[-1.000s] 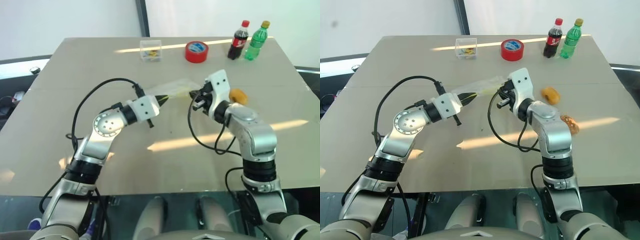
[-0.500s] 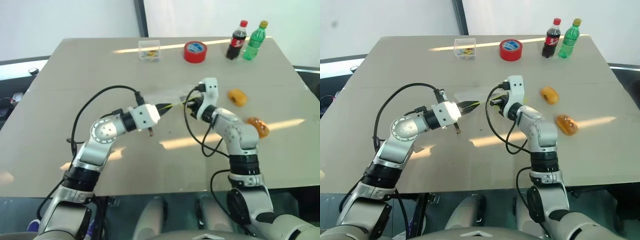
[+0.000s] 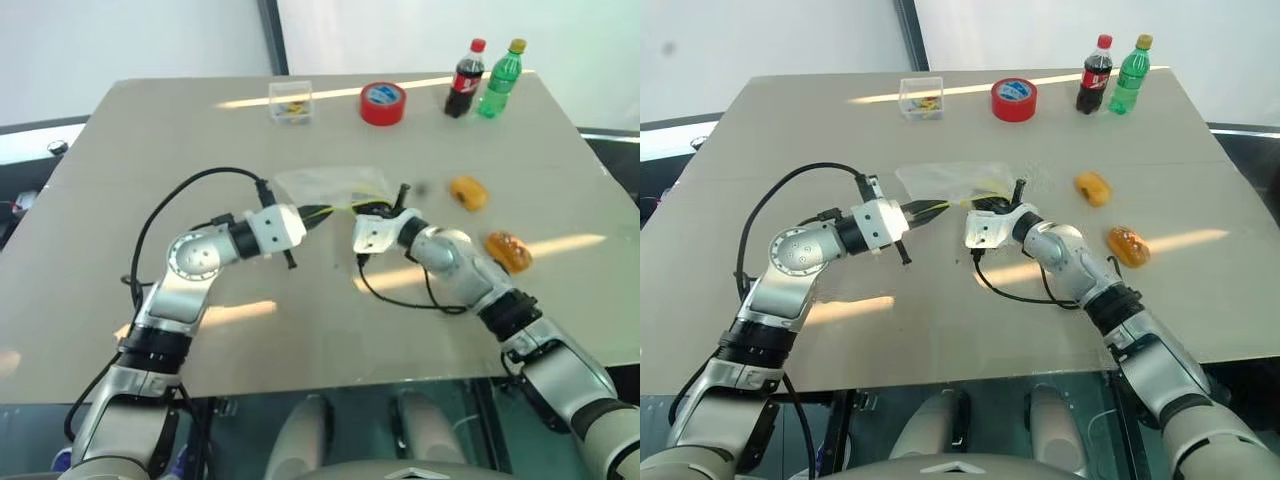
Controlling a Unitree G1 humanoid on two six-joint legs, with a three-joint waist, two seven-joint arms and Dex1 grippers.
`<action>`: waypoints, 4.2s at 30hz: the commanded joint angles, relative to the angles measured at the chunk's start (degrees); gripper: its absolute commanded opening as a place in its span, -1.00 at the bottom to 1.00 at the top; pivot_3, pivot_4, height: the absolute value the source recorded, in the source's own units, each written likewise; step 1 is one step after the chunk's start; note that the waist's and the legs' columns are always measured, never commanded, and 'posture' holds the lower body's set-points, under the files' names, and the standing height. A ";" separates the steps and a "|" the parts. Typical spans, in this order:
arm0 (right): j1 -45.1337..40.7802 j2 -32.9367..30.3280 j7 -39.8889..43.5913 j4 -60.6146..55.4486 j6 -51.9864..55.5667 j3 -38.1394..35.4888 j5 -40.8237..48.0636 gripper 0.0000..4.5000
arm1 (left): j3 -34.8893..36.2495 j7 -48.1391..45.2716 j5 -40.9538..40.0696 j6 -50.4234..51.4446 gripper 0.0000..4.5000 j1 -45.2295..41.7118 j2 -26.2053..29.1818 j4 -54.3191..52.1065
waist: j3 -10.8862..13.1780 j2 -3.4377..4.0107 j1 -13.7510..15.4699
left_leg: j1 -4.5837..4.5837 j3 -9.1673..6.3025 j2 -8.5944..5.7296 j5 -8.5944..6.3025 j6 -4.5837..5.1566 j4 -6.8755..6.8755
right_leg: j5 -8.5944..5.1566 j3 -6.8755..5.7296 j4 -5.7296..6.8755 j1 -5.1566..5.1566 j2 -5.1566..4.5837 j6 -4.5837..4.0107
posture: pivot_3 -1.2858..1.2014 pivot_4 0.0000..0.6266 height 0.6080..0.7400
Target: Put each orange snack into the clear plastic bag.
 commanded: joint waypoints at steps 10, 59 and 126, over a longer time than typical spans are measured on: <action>6.08 -3.97 5.14 -14.32 6.77 -8.43 3.78 0.98 | 1.99 5.16 0.56 1.95 -1.00 -0.97 -3.00 2.28 | 0.00 0.00 0.36 | -0.01 -0.02 -0.01 0.00 0.01 0.01 | 0.00 -0.01 0.01 0.00 -0.01 0.00 | 0.03 -0.52 1.00; 20.71 -1.68 12.99 -51.23 62.08 -28.63 37.94 -0.45 | 1.54 5.40 0.39 4.17 -1.00 -3.51 -5.33 3.13 | -0.02 0.01 1.48 | 0.00 -0.17 -0.01 -0.16 0.27 0.71 | -0.02 -0.11 0.62 0.12 0.04 0.02 | 0.03 -0.52 1.00; -2.87 -6.24 10.59 17.78 26.94 -34.75 35.78 0.73 | 1.30 12.57 6.75 16.82 -1.00 5.59 -5.78 -6.94 | 0.01 0.04 1.50 | -0.04 0.03 0.02 -0.17 0.28 0.65 | -0.01 0.04 0.54 0.08 0.00 0.01 | 0.03 -0.52 1.00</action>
